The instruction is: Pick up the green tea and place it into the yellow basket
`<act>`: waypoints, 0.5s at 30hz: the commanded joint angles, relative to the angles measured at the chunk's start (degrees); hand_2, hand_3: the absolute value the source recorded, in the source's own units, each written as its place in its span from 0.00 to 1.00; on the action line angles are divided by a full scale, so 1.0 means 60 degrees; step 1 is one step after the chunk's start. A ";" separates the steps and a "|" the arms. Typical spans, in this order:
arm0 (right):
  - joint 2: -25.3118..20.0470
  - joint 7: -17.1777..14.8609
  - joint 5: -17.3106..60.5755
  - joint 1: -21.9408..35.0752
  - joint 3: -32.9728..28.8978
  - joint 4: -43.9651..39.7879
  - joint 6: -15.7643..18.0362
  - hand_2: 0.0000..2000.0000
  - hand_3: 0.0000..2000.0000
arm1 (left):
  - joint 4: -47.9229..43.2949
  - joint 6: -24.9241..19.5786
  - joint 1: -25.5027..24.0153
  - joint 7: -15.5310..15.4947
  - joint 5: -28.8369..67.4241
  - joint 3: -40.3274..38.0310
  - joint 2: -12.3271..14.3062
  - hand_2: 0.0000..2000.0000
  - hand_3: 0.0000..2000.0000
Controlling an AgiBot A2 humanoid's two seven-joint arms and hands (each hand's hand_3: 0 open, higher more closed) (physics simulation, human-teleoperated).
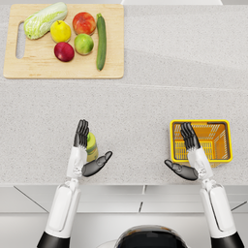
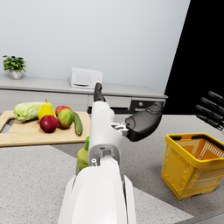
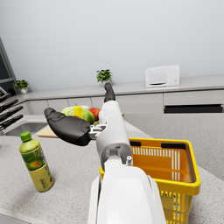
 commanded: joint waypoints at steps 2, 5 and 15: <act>0.0000 0.0000 0.0000 0.0000 0.0000 0.0000 0.0000 0.00 0.00 | 0.0000 0.0000 0.0000 0.0000 0.0000 0.0000 0.0000 0.00 0.00; 0.0000 0.0000 0.0000 0.0000 0.0000 0.0000 0.0000 0.00 0.00 | 0.0000 0.0000 0.0000 0.0000 0.0000 0.0000 0.0000 0.00 0.00; -0.0041 0.0469 0.0000 -0.0039 -0.0084 0.0397 -0.0463 0.00 0.00 | -0.0305 -0.0608 0.0026 -0.0607 0.0000 -0.0430 0.0103 0.00 0.00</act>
